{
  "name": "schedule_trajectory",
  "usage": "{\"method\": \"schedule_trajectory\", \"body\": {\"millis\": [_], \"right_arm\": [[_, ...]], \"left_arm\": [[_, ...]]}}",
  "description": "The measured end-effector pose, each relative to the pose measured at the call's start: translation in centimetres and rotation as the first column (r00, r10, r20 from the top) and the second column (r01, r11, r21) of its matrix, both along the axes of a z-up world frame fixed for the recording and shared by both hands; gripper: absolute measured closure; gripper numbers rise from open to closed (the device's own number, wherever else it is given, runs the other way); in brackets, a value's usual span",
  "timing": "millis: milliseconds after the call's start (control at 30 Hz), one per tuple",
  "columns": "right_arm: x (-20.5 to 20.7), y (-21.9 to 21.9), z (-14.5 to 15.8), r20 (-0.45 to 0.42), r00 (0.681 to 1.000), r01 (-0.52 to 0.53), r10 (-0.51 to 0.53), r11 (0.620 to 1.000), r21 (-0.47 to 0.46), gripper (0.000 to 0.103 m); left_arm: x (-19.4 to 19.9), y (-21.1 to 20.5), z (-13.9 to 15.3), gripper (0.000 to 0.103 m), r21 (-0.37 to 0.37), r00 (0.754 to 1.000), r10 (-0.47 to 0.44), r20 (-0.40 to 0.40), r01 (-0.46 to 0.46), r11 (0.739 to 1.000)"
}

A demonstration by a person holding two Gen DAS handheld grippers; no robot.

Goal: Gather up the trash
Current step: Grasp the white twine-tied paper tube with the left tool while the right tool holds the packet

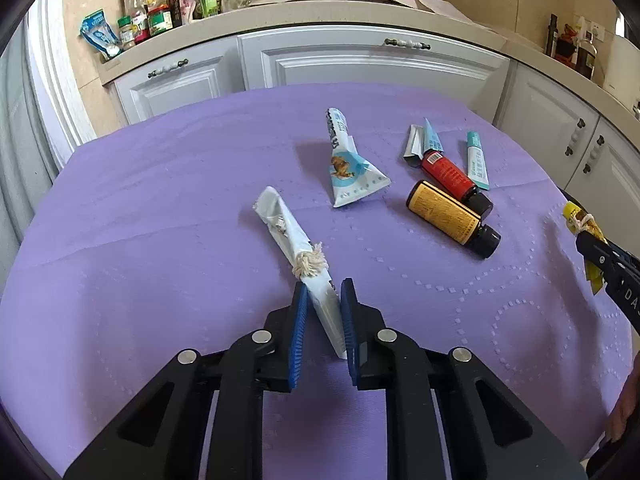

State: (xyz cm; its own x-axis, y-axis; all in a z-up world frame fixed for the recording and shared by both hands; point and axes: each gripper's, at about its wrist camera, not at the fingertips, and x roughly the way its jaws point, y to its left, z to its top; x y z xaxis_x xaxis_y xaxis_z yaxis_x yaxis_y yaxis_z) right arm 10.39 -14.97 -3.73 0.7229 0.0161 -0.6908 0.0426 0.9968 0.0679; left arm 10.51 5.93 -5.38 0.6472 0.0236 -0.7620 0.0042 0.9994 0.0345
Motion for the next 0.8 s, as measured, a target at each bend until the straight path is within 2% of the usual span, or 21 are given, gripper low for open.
{"method": "schedule_trajectory", "body": {"millis": [233, 400, 567, 633, 667, 700, 733, 800], "right_arm": [[-0.2, 0.2, 0.1, 0.007, 1.000, -0.003, 0.003, 1.000, -0.004, 0.084], [-0.3, 0.2, 0.3, 0.015, 1.000, 0.002, -0.002, 1.000, -0.002, 0.084], [-0.3, 0.2, 0.3, 0.015, 1.000, 0.002, -0.002, 1.000, 0.000, 0.084], [-0.2, 0.2, 0.2, 0.012, 1.000, -0.001, 0.001, 1.000, 0.001, 0.084], [-0.2, 0.2, 0.2, 0.010, 1.000, -0.002, 0.002, 1.000, 0.001, 0.084], [-0.2, 0.2, 0.2, 0.009, 1.000, -0.003, 0.003, 1.000, 0.001, 0.084], [-0.2, 0.2, 0.2, 0.008, 1.000, -0.003, 0.003, 1.000, 0.001, 0.084], [-0.2, 0.2, 0.1, 0.007, 1.000, -0.003, 0.003, 1.000, 0.001, 0.084]], "left_arm": [[-0.7, 0.5, 0.9, 0.095, 0.038, 0.998, -0.002, 0.055, 0.000, 0.999], [-0.8, 0.4, 1.5, 0.096, 0.056, 0.996, -0.011, 0.083, 0.006, 0.998], [-0.3, 0.9, 0.6, 0.095, 0.037, 0.999, 0.000, 0.034, -0.002, 0.999], [-0.2, 1.1, 0.4, 0.093, 0.033, 0.999, 0.015, 0.031, -0.016, 0.999], [-0.2, 1.2, 0.3, 0.084, 0.033, 0.999, 0.023, 0.028, -0.024, 0.999], [-0.1, 1.3, 0.2, 0.071, 0.031, 0.999, 0.029, 0.027, -0.030, 0.999], [-0.1, 1.4, 0.1, 0.065, 0.026, 0.999, 0.037, 0.026, -0.038, 0.999], [0.2, 1.7, 0.0, 0.063, 0.022, 0.998, 0.050, 0.025, -0.050, 0.998]]}}
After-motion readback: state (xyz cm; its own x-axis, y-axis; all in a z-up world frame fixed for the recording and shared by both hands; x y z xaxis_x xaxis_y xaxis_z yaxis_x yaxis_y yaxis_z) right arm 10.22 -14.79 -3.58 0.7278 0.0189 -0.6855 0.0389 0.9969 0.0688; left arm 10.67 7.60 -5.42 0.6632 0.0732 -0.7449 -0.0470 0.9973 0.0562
